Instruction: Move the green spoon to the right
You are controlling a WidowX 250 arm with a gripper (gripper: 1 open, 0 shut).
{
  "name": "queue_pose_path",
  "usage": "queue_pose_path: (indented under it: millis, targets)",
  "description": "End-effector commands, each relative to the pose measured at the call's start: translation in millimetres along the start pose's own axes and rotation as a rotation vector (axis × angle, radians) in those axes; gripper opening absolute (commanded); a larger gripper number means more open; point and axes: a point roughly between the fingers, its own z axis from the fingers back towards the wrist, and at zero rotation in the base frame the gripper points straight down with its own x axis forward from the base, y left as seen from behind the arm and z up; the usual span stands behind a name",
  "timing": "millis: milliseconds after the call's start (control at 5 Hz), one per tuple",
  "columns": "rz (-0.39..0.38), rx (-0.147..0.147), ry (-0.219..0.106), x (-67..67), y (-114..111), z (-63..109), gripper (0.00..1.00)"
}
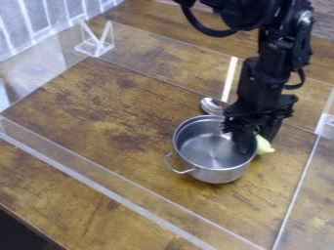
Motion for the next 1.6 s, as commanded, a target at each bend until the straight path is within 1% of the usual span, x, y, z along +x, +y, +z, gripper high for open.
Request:
queue_pose_path:
  millis: [0,400,800,1000,1200,1400]
  targets:
    - [0.019,-0.068,-0.001,4.8,-21.1,26.1,0.00]
    - [0.036,-0.061,0.024,2.5,-36.0,20.7,0.00]
    - [-0.057,-0.054,0.045,-3.5,-40.6,19.4,0.00]
    - [-0.102,-0.049,0.056,-12.9,-47.9,19.2,0.00]
    - [-0.147,-0.039,0.056,-21.1,-55.0,17.7,0.00]
    - [-0.192,-0.037,0.068,-13.9,-43.9,28.4,0.00]
